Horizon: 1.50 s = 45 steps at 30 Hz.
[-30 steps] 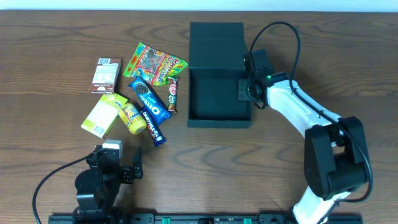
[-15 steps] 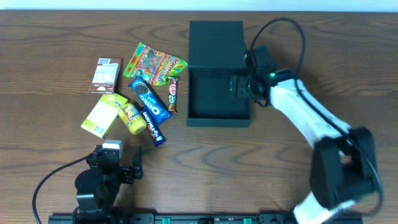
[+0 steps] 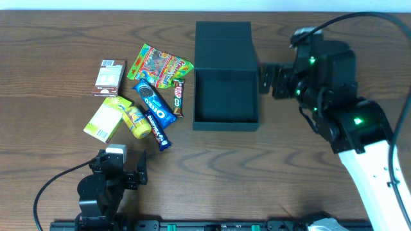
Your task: Pack container
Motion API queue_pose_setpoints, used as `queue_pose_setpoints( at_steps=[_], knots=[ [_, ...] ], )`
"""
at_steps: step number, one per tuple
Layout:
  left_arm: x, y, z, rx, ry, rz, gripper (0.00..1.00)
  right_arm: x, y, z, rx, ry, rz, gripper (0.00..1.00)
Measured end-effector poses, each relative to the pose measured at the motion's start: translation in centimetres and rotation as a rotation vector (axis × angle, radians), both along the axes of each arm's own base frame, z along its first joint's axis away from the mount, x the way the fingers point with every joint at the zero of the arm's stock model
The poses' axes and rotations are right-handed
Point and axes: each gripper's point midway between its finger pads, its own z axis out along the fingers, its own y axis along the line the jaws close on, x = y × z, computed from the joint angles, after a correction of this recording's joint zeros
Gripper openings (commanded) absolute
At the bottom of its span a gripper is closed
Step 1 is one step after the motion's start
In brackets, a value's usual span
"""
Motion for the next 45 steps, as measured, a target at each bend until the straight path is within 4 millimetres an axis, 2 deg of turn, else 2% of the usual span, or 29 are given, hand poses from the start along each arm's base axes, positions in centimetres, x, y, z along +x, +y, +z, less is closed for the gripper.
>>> queue_pose_setpoints(
  at_steps=[2,5,9,11,14,19,22,27,34,37,41,45],
  knots=[
    [-0.1,-0.5,0.0,-0.057,0.008,-0.004,0.96,-0.9,-0.2,-1.8,-0.034,0.078,0.017,0.99],
    [-0.4,-2.1,0.3,-0.235,0.041,-0.019,0.96,-2.1,0.0,-3.6,-0.067,0.159,0.071,0.99],
    [-0.6,-3.6,1.0,-0.486,0.088,0.004,0.96,-2.9,0.8,-4.2,-0.075,0.185,0.158,0.99],
    [-0.2,-4.2,2.4,-0.576,0.059,-0.015,0.96,-3.0,1.0,-4.2,-0.078,0.182,0.186,0.99],
    [0.2,-5.4,5.5,-0.619,-0.039,-0.117,0.96,-3.0,1.2,-4.1,-0.080,0.175,0.206,0.99],
    [0.5,-5.5,6.0,-0.592,0.027,-0.109,0.96,-2.4,1.6,-4.2,-0.079,0.163,0.221,0.99],
    [1.5,-5.0,7.4,-0.538,0.049,-0.093,0.96,-1.9,1.8,-4.7,-0.082,0.170,0.224,0.99],
    [5.3,-4.0,9.2,-0.401,0.136,-0.079,0.96,0.2,2.5,-5.2,-0.089,0.132,0.240,0.99],
    [12.4,-3.8,9.1,-0.335,0.279,-0.101,0.96,4.3,3.7,-4.3,-0.097,-0.015,0.270,0.99],
    [15.7,-4.2,9.7,-0.344,0.261,-0.135,0.96,5.9,3.8,-4.8,-0.107,-0.040,0.272,0.99],
    [17.6,-4.8,9.5,-0.428,0.265,-0.142,0.96,7.3,3.2,-5.8,-0.116,-0.040,0.258,0.99],
    [18.0,-5.4,8.9,-0.521,0.309,-0.126,0.96,8.0,1.9,-6.1,-0.125,-0.038,0.234,0.99]
  ],
)
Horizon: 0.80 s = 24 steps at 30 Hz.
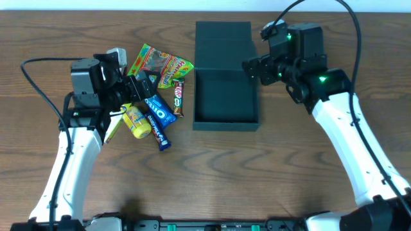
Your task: Pack container
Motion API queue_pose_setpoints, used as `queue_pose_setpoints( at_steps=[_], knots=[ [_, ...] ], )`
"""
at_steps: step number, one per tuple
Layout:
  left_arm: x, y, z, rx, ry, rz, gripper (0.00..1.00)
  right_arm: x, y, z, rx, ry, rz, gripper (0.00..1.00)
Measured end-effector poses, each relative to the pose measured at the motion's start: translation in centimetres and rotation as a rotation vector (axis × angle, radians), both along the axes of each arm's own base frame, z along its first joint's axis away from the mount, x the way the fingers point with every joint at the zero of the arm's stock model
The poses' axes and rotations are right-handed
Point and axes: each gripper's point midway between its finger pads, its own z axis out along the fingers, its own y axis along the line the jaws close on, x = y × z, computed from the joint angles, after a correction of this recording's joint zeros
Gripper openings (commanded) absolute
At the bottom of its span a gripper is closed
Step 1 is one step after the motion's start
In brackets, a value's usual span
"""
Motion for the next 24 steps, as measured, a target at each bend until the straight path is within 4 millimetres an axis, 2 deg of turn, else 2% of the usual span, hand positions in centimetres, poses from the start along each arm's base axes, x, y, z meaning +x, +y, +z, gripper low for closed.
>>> queue_pose_setpoints(
  at_steps=[5,10,13,16,20,24],
  knots=[
    [0.1,-0.1,-0.8,-0.033,0.051,0.025,0.96,0.6,-1.1,0.2,-0.004,-0.016,-0.021,0.99],
    [0.1,-0.4,-4.5,-0.023,0.201,0.109,0.96,1.0,-1.3,0.6,-0.001,-0.038,-0.024,0.99],
    [-0.9,-0.8,-6.8,0.044,0.339,0.146,0.96,1.5,-1.2,1.2,0.006,-0.068,-0.025,0.99],
    [-1.2,-0.7,-7.6,0.142,0.440,0.185,0.96,1.7,-1.1,1.5,0.010,-0.082,-0.025,0.99],
    [0.5,0.0,-7.3,0.233,0.485,0.269,0.96,1.8,-1.1,1.6,0.011,-0.090,-0.025,0.99],
    [2.0,0.3,-9.6,0.244,0.545,0.316,0.96,1.8,-1.1,1.6,0.012,-0.088,-0.025,0.99]
  ],
)
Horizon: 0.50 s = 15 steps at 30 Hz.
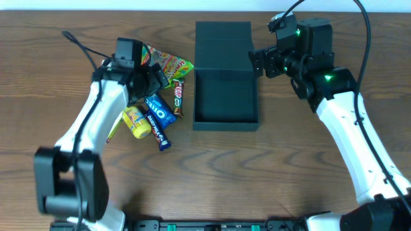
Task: Pack container
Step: 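Grasp the blue Oreo pack with the left gripper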
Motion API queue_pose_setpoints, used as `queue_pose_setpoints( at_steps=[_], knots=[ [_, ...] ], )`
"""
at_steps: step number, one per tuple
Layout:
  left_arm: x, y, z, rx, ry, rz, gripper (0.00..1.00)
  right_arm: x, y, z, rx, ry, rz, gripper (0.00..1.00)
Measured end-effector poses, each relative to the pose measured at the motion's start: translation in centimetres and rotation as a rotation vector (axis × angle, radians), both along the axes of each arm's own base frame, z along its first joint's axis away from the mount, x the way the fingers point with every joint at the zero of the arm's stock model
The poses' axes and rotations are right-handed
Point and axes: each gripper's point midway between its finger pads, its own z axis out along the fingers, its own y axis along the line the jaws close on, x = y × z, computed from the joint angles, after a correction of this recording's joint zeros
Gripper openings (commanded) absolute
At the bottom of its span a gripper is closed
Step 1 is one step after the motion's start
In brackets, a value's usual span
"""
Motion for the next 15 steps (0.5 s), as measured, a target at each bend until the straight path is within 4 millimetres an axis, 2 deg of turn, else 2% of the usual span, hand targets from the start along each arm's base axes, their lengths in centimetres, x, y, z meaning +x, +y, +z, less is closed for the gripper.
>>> queue_pose_setpoints(
  at_steps=[5,12,15],
  knots=[
    [0.4,0.0,-3.7,0.006,0.107,0.035,0.96,-0.2,-0.1,-0.3,-0.003,0.014,-0.001,0.99],
    [1.1,-0.1,-5.4,0.000,0.153,0.076,0.96,-0.3,-0.1,-0.4,-0.002,0.023,-0.003,0.99],
    [1.2,0.1,-6.4,0.004,0.170,0.082,1.00,-0.3,-0.1,-0.5,0.002,0.026,-0.008,0.99]
  ],
)
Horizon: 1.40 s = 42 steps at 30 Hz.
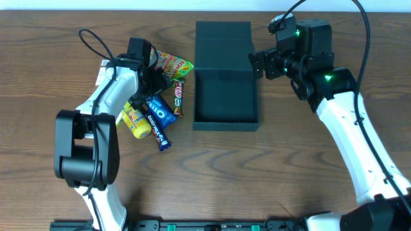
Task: Pack container
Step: 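Grasp the blue Oreo pack with the left gripper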
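An open dark box (226, 96) with its lid (223, 40) folded back stands at the table's middle. It looks empty. To its left lies a pile of snacks: a gummy bag (174, 66), a red bar (178, 97), an Oreo pack (159, 110), a blue bar (159, 133) and a yellow pack (135, 122). My left gripper (159, 82) hovers low over the pile between the gummy bag and the Oreo pack, fingers apart, holding nothing that I can see. My right gripper (255, 62) hangs at the box's right far corner; its jaws are too dark to read.
A brown carton (101, 69) and a green box (114, 126) peek out from under my left arm. The left arm's cable loops over the table's far left. The right arm reaches in from the lower right.
My left gripper has shifted a little to the right and nearer the box, now above the Oreo pack's upper end. The right arm and the snacks have not moved.
First my left arm was folded at the near edge and my right gripper stood right of the box. Then the left arm was stretched over the snack pile and the right gripper was at the box's far right corner. The left gripper has since edged across the pile.
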Motion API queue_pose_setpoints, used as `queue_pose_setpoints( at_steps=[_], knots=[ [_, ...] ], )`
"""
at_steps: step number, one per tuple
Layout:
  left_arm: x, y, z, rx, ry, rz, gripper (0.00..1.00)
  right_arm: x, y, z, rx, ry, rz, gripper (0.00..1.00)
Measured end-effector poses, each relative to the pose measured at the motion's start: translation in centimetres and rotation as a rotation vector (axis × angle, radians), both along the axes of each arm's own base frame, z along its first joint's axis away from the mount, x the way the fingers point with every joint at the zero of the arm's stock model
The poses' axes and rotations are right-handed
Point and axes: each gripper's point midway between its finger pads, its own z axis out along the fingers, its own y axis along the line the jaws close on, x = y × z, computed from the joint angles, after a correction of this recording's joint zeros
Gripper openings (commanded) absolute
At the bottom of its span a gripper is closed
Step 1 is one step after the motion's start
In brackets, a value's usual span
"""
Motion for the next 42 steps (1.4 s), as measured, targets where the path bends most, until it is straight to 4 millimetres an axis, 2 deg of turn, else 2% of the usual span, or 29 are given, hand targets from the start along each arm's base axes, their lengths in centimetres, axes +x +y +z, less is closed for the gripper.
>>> queue_pose_setpoints(
  at_steps=[4,11,17,22,27,30,36,38,42],
  knots=[
    [0.0,0.5,-1.1,0.014,0.018,0.013,1.00,0.0,0.0,0.0,0.002,0.002,-0.003,0.99],
    [0.4,1.7,-1.2,0.038,0.009,0.048,0.72,0.1,-0.5,0.0,0.006,0.003,-0.019,0.99],
    [0.7,1.8,-1.2,0.043,-0.003,0.051,0.67,0.3,-1.1,0.0,0.017,0.006,-0.042,0.99],
    [0.5,1.8,-2.3,0.045,0.022,0.050,0.67,0.4,-1.1,0.1,0.018,0.001,-0.043,0.99],
    [0.6,1.8,-2.5,0.045,0.022,0.049,0.66,0.4,-1.1,0.2,0.019,-0.002,-0.044,0.99],
    [0.6,1.7,-2.8,0.041,0.028,0.048,0.60,0.5,-1.2,0.2,0.019,-0.003,-0.046,0.99],
    [0.8,1.7,-2.8,0.040,0.023,0.041,0.53,0.5,-1.2,0.2,0.022,-0.002,-0.048,0.99],
    [1.0,1.7,-2.8,0.042,0.025,0.036,0.46,0.5,-1.2,0.2,0.022,-0.002,-0.048,0.99],
    [2.0,1.5,-1.6,0.045,0.013,0.022,0.39,0.5,-1.3,0.2,0.022,-0.002,-0.050,0.99]
  ],
)
